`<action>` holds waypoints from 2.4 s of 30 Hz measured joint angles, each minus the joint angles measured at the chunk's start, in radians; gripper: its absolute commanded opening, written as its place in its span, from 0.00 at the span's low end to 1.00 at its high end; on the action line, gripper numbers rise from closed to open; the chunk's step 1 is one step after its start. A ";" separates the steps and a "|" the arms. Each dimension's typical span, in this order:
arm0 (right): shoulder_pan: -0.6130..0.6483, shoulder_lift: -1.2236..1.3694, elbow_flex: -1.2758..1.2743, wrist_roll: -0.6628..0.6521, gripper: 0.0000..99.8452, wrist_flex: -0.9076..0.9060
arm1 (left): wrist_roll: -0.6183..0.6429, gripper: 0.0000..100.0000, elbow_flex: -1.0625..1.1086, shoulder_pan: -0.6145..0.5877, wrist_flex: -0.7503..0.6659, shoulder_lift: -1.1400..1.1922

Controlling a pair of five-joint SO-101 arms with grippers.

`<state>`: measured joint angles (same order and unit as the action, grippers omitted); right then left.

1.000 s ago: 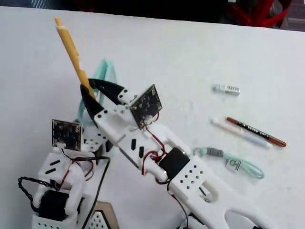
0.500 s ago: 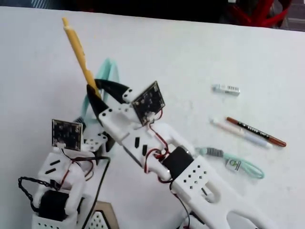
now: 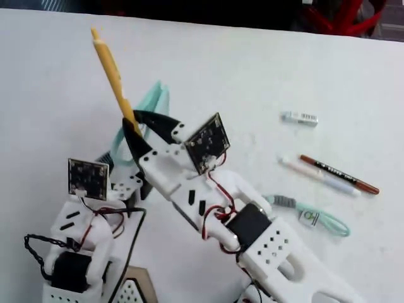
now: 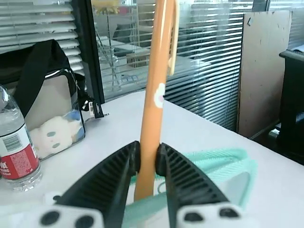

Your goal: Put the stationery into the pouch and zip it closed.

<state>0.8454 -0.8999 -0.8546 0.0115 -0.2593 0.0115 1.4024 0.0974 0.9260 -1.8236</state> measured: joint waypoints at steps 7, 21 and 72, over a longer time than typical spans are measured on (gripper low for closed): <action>0.006 -0.015 0.000 0.000 0.10 -0.071 | 0.000 0.29 0.000 0.002 0.000 0.000; 0.037 -0.057 0.020 -0.003 0.08 -0.129 | 0.000 0.29 0.000 -0.008 0.000 -0.002; -0.431 0.802 0.772 0.152 0.02 -0.247 | 0.000 0.29 0.000 -0.012 -0.002 -0.002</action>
<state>0.4143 -0.0974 -0.0829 0.1634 -0.5063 0.0115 1.4024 0.0852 0.9244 -1.8251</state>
